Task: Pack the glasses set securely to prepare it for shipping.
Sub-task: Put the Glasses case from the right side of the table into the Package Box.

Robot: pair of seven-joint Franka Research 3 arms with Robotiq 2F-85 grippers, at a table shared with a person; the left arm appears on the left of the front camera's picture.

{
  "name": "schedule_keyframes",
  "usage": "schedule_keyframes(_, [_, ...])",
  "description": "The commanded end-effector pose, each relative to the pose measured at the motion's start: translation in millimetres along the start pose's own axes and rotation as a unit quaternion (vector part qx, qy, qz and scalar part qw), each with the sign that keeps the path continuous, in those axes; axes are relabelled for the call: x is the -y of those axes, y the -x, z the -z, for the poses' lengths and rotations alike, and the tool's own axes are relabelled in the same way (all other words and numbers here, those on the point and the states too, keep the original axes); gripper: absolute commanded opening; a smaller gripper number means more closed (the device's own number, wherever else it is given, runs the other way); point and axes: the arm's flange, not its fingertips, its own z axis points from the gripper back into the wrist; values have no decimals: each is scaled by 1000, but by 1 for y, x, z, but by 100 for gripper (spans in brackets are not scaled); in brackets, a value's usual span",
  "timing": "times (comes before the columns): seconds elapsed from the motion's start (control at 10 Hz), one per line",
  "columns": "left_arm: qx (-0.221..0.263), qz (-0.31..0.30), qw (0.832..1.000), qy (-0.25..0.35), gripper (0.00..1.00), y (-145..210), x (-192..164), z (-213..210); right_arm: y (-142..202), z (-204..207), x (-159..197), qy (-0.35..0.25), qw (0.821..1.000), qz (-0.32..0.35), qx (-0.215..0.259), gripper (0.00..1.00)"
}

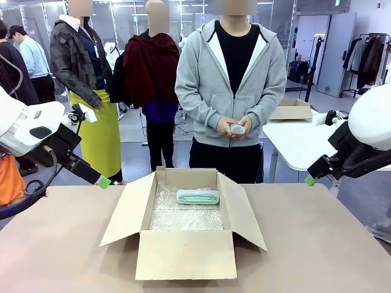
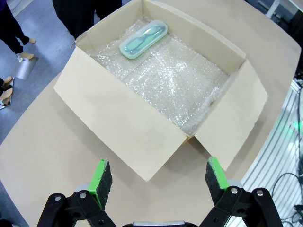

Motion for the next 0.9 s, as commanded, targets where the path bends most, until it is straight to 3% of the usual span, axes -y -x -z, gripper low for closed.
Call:
schedule_keyframes(0.0, [3,0,1000,6,100,1,-1,-1,1,-3,-2,1,1000,6,-4,100])
schedule_keyframes(0.8, [3,0,1000,6,100,1,-1,-1,1,-3,-2,1,1000,6,-4,100])
